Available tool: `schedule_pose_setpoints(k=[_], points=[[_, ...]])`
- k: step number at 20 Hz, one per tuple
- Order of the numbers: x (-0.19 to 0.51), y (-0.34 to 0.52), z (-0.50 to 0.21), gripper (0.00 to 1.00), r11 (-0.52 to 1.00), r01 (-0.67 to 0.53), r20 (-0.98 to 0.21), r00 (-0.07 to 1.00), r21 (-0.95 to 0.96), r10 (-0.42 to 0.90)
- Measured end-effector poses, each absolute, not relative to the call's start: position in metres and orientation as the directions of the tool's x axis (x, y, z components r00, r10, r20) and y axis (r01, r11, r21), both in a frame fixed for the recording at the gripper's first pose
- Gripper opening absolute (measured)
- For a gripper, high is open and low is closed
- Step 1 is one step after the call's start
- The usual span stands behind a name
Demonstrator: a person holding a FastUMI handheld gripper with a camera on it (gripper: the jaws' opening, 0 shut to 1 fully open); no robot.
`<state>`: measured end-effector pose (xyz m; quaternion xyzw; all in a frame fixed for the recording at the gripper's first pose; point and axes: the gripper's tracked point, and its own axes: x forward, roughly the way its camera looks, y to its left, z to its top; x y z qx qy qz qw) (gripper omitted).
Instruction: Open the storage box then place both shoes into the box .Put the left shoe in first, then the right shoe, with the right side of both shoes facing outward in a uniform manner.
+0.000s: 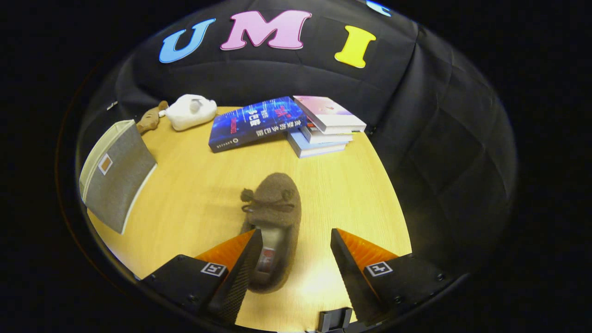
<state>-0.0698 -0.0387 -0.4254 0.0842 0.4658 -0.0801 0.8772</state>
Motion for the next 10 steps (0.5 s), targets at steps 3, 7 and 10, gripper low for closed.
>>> schedule_pose_setpoints(k=[3,7,10], points=[[-0.073,-0.043,-0.456,0.87,0.974,0.218,-0.855,0.516,0.066,-0.058],[-0.055,-0.047,-0.468,0.82,0.975,0.213,-0.849,0.525,0.064,-0.059],[-0.042,-0.043,-0.479,0.73,0.970,0.229,-0.854,0.518,0.089,-0.044]])
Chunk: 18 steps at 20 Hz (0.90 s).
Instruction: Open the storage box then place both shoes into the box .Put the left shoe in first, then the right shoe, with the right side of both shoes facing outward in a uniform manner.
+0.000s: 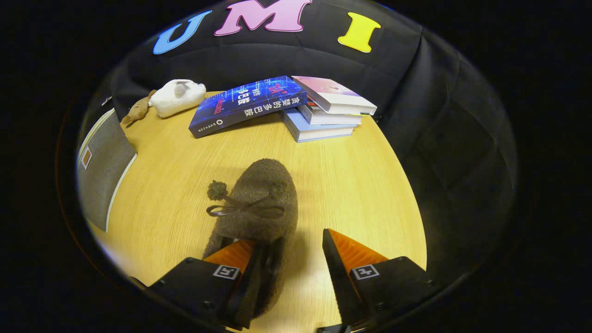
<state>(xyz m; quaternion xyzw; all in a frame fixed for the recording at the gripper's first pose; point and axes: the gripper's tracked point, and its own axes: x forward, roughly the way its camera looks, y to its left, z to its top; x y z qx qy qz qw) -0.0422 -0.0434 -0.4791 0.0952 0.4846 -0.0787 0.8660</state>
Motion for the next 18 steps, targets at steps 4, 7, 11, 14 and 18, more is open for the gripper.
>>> schedule_pose_setpoints(k=[4,7,11,14,18], points=[[-0.034,-0.034,-0.493,0.35,0.971,0.220,-0.866,0.500,0.091,-0.032],[-0.033,-0.038,-0.493,0.06,0.972,0.231,-0.866,0.494,0.042,-0.080],[-0.034,-0.035,-0.484,0.06,0.957,0.275,-0.864,0.499,0.092,-0.060],[-0.035,-0.036,-0.467,0.06,0.952,0.292,-0.854,0.515,0.095,-0.073],[-0.033,-0.030,-0.429,0.06,0.938,0.327,-0.843,0.532,0.113,-0.084]])
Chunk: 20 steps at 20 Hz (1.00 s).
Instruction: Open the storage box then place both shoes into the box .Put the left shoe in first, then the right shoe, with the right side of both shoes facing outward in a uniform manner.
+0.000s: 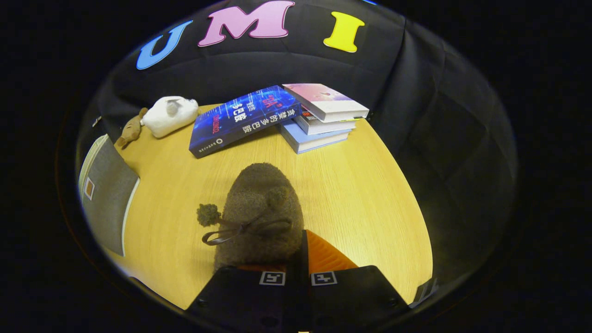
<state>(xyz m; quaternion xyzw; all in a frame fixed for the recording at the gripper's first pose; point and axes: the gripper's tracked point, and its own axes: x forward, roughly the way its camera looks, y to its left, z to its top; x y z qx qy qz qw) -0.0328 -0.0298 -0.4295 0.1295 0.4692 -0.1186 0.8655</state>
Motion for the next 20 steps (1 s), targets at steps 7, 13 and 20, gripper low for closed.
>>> schedule_pose_setpoints(k=[7,13,20], points=[[0.005,0.015,-0.321,0.06,0.923,0.342,-0.781,0.620,0.175,-0.082],[0.052,0.103,-0.235,0.05,0.915,0.293,-0.722,0.691,0.279,-0.001],[0.090,0.218,-0.190,0.06,0.905,0.222,-0.700,0.706,0.364,0.108]])
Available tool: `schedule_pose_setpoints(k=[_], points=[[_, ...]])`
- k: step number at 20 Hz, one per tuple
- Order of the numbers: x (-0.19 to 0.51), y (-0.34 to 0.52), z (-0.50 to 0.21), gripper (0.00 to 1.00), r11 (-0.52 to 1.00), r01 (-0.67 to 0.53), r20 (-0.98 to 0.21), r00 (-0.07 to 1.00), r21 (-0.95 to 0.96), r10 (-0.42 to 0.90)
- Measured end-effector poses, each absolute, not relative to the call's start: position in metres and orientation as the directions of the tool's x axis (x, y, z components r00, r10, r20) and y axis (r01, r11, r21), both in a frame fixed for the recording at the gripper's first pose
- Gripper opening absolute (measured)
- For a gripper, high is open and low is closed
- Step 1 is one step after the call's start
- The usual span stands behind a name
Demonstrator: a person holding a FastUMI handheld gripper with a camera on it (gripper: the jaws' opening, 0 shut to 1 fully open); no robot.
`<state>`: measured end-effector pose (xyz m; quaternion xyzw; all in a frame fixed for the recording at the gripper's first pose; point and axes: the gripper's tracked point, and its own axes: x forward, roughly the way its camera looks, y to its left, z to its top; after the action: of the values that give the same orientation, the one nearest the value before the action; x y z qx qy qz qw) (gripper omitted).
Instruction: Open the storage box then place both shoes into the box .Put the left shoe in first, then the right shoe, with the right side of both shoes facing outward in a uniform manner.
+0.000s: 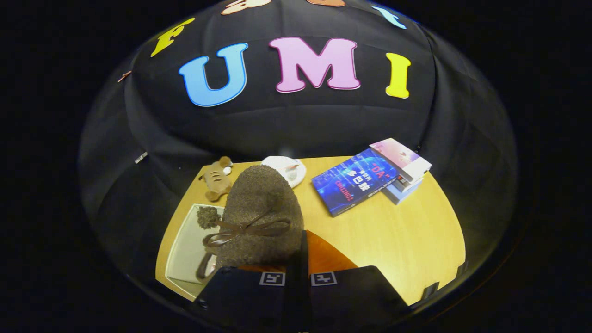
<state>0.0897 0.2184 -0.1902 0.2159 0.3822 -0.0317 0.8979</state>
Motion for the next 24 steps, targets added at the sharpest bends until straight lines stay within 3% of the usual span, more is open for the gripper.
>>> schedule_pose_setpoints(k=[8,16,24], points=[[0.101,0.323,-0.213,0.06,0.899,0.237,-0.752,0.644,0.369,0.139],[0.085,0.341,-0.266,0.08,0.930,0.305,-0.853,0.521,0.207,0.019],[0.087,0.356,-0.268,0.30,0.934,0.278,-0.851,0.523,0.226,0.050]])
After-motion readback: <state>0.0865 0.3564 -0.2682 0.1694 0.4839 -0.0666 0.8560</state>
